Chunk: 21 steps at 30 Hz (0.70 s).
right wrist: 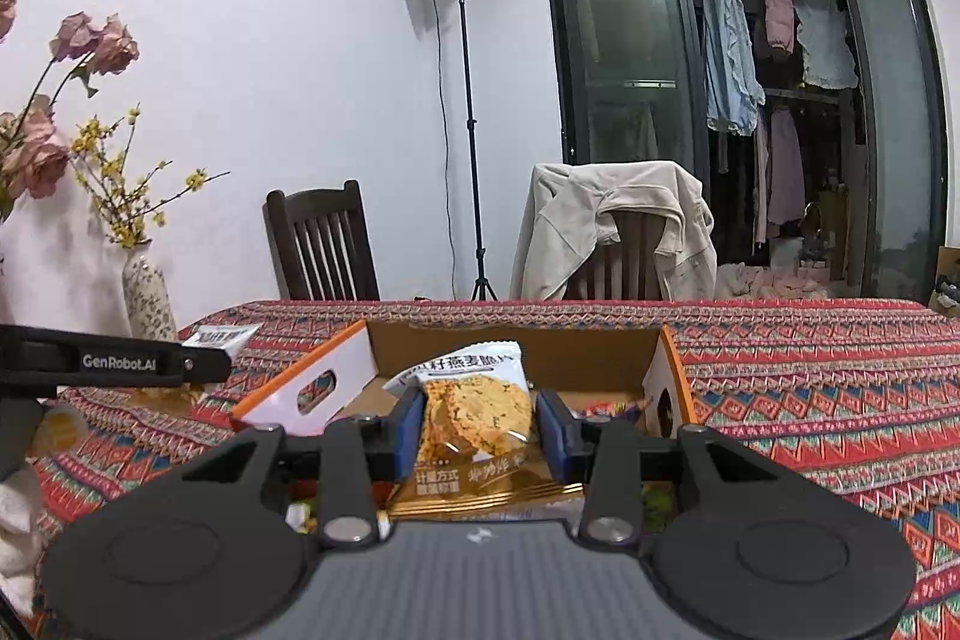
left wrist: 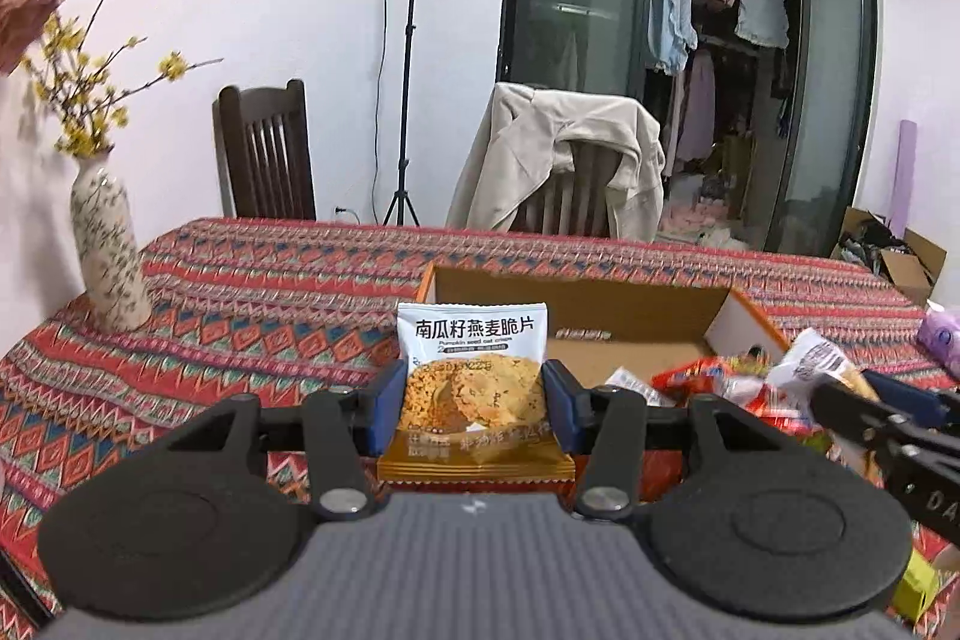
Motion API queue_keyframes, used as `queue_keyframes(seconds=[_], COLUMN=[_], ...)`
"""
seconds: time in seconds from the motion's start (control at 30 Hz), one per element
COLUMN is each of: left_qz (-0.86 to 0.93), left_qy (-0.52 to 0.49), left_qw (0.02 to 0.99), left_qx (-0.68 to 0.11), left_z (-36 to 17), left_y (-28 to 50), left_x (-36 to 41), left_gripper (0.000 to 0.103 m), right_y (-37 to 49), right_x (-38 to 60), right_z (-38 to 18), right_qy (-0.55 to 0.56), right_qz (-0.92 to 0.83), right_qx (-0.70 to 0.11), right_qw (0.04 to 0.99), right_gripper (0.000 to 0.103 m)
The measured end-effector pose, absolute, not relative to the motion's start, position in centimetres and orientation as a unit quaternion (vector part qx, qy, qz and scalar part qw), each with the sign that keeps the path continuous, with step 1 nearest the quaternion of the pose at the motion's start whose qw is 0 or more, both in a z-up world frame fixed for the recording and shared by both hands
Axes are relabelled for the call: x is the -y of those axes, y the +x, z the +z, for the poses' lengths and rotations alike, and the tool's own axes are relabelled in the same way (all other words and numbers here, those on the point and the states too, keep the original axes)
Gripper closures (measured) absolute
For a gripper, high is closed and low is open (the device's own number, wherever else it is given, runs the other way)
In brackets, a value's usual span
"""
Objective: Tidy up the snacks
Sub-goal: 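Carry both cracker packets over the orange box and open both grippers inside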
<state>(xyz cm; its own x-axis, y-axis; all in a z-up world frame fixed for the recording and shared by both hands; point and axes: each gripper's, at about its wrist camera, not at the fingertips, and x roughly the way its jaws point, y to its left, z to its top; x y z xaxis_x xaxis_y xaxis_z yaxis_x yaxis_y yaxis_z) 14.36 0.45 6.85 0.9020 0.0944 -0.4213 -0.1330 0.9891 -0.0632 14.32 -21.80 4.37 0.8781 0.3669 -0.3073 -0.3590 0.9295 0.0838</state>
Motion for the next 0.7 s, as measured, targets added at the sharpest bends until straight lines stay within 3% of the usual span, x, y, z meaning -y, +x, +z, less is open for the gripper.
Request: queue_keyframes(seconds=[0.4,0.7], left_qz=[0.064,0.063], left_qy=[-0.061,-0.067], left_qw=[0.971,0.969], left_qx=[-0.222,-0.23], left_z=[6.7,3.5], left_y=[20.5,23.6], left_x=[0.2,0.1], left_gripper=[0.053,0.053], right_y=[20.9,24.5], right_x=[20.4,20.0], right_z=[4.6,1.9], right_qy=[0.029,0.043], right_qz=[0.166,0.156], right_qx=[-0.179,-0.189], right_qw=[0.969,0.968], right_gripper=[0.064,0.064])
